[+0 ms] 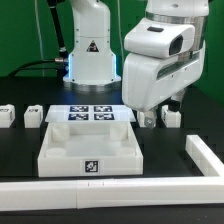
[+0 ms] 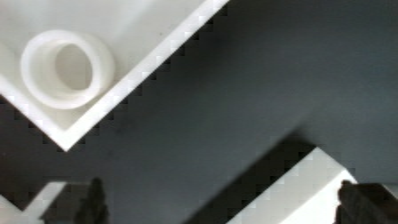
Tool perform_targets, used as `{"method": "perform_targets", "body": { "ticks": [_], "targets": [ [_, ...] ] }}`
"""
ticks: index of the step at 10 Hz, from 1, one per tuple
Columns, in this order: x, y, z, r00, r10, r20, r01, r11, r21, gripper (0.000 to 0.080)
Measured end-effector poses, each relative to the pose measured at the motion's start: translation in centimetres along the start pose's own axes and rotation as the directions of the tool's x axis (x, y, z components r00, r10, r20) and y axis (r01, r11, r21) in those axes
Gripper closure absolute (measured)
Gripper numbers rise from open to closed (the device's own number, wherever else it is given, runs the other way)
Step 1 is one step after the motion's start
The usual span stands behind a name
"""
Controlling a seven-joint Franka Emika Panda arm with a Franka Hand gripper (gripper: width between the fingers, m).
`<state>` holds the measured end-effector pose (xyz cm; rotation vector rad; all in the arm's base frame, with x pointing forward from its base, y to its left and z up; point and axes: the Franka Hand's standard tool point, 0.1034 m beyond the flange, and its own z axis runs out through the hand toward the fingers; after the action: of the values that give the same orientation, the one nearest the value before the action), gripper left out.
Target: Assemble square table
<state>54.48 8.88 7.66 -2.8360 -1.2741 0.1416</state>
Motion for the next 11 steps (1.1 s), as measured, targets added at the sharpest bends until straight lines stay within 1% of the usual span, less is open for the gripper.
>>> {"method": "perform_targets", "body": {
  "ticks": [7, 8, 9, 10, 11],
  "targets": [
    [0.0, 0.0, 0.0, 1.0, 0.0, 0.0, 0.0, 1.0, 0.0, 0.015],
    [-0.2, 0.1, 0.1, 0.999, -0.032, 0.0, 0.032, 0.999, 0.0, 0.015],
    [-1.5, -0.1, 0.5, 0.996, -0.088, 0.004, 0.088, 0.996, 0.003, 0.015],
    [-3.2, -0.8, 1.1, 0.989, -0.149, 0.009, 0.149, 0.989, 0.011, 0.015],
    [-5.1, -1.4, 1.8, 0.961, -0.277, 0.01, 0.277, 0.961, 0.016, 0.015]
  ]
}}
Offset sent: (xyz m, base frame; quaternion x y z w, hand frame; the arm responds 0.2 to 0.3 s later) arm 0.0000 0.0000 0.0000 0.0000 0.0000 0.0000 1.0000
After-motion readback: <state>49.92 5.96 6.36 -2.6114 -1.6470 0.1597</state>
